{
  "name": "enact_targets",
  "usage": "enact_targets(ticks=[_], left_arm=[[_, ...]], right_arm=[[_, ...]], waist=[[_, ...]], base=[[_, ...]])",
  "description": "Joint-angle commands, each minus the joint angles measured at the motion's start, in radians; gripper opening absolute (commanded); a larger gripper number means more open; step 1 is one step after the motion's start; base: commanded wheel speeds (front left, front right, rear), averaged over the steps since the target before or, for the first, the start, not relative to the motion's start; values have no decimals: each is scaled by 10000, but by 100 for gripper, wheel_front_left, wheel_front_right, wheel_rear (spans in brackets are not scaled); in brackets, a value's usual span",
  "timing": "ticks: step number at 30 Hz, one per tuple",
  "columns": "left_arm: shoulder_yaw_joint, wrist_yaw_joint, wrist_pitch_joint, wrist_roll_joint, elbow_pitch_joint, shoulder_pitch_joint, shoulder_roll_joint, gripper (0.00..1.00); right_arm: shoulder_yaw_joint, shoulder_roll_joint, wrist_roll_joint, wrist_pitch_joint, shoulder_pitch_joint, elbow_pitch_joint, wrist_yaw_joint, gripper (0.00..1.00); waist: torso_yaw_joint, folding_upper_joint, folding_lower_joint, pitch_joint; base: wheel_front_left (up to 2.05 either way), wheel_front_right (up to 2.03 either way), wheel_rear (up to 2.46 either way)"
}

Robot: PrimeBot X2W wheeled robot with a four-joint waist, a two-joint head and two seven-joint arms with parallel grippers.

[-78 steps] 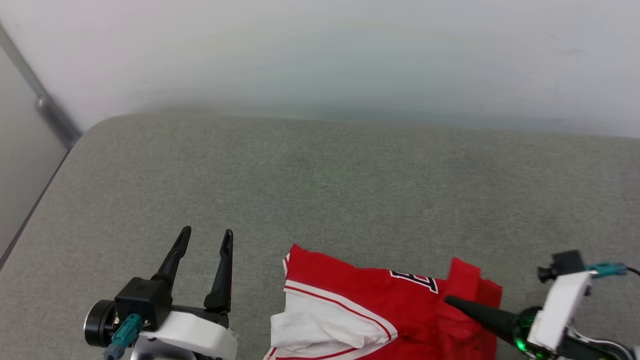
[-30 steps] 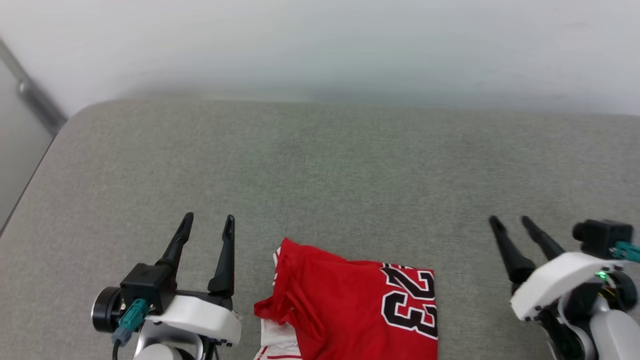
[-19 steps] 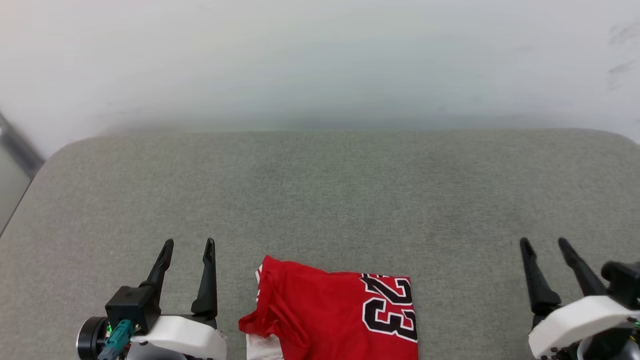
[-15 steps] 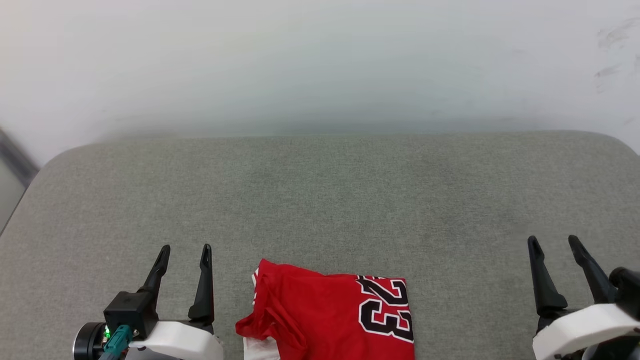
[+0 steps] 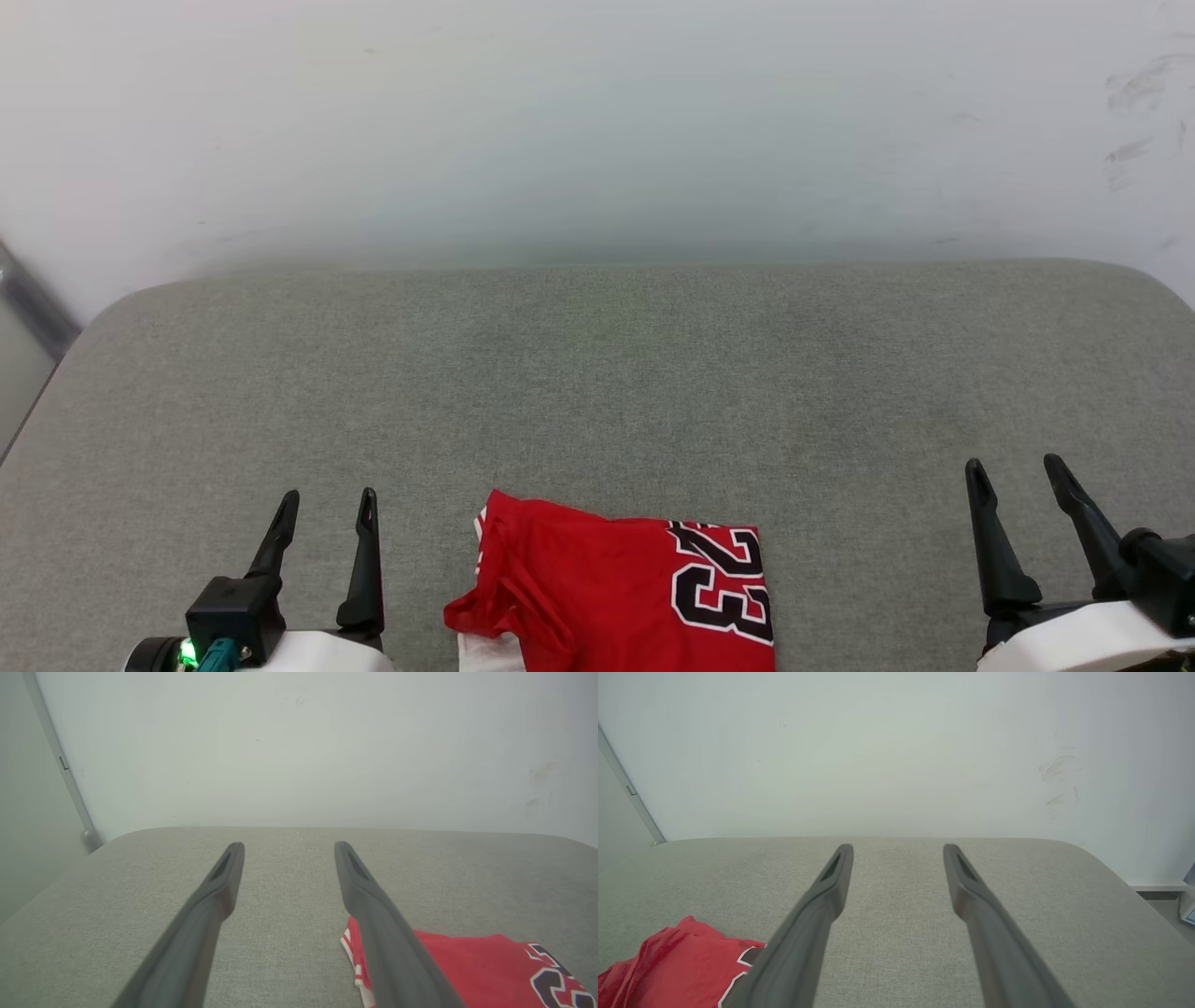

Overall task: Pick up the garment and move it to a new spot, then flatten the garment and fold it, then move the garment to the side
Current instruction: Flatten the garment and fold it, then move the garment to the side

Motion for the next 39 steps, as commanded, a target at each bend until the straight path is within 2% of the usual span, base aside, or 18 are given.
enact_targets(ticks=[1,16,20,26,30,36,39], left_arm=[[73,-56,-67,117,12,123,-53,100],[487,-552,-67,407,237,-46,-395,100],[522,-652,-66,588,204,-170,-454,100],[582,-782,-66,840,-22,-501,-776,100],[642,-950,-66,1026,-203,-843,-1052,100],[819,-1255,-66,1286,-247,-1282,-1439,100],[954,-1405,-60,1408,-170,-1388,-1560,100]], right_arm=[[26,53,23,32,153,-116,0,100],[-136,70,455,602,17,-71,0,100],[-545,62,1049,782,-72,374,0,100],[-908,-421,2485,1569,-197,1514,0,100],[-431,-700,3642,2441,-351,2322,0,100],[1040,-1278,5376,3511,-956,3448,0,100],[1819,-1330,6252,3768,-1246,3916,0,100]], waist=[[32,0,1,-7],[-41,0,1,125],[-10,0,1,305],[330,0,1,766],[698,0,1,1289],[1185,0,1,2011],[1338,0,1,2247]], base=[[0,0,0],[0,0,0],[0,0,0],[0,0,0],[0,0,0],[0,0,0],[0,0,0]])
